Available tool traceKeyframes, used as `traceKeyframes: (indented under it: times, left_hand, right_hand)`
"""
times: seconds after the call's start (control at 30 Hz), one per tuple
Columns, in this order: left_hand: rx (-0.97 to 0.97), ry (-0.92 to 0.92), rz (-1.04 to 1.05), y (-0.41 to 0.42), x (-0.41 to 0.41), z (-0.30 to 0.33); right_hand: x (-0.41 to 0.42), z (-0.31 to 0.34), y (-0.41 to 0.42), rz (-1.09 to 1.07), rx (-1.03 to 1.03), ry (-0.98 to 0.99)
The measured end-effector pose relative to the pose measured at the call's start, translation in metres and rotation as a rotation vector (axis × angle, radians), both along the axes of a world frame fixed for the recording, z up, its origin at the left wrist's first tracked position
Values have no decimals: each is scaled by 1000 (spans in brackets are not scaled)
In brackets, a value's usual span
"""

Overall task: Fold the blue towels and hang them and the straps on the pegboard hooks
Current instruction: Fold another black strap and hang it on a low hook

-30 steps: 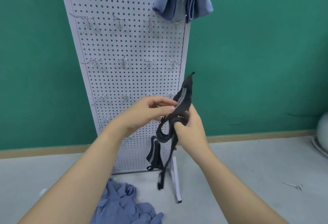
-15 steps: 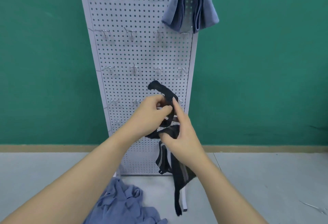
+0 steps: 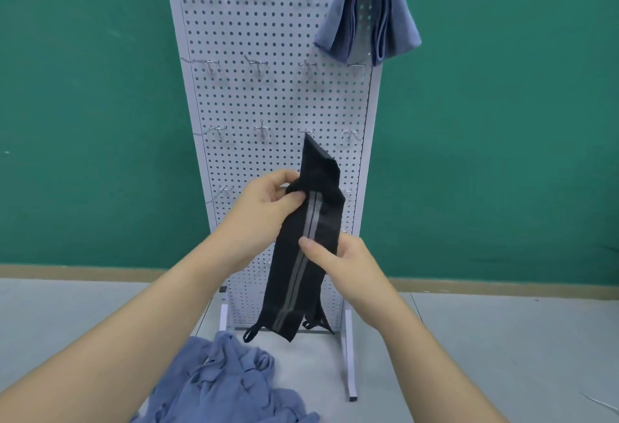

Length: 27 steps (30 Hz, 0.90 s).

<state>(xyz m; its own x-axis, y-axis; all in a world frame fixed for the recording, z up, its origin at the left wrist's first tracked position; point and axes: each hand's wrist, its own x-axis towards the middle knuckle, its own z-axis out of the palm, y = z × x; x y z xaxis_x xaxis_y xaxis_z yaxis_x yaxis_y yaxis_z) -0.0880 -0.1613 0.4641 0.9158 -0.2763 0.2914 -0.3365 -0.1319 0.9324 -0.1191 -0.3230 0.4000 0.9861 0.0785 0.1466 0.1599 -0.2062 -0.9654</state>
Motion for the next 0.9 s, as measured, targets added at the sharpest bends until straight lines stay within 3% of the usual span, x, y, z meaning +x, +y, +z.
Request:
traceKeyframes:
  times: [0.23, 0.57, 0.73, 0.9]
  left_hand:
    - [-91, 1, 29, 17, 2, 10]
    - [-38, 184, 288, 50, -11, -15]
    - [3, 175, 205, 54, -24, -43]
    - [60, 214, -52, 46, -34, -62]
  right_hand:
    - [-1, -10, 2, 90, -75, 123]
    - [-5, -10, 14, 131, -131, 54]
    - [-7, -13, 20, 130, -164, 33]
    - [-10, -14, 20, 146, -117, 15]
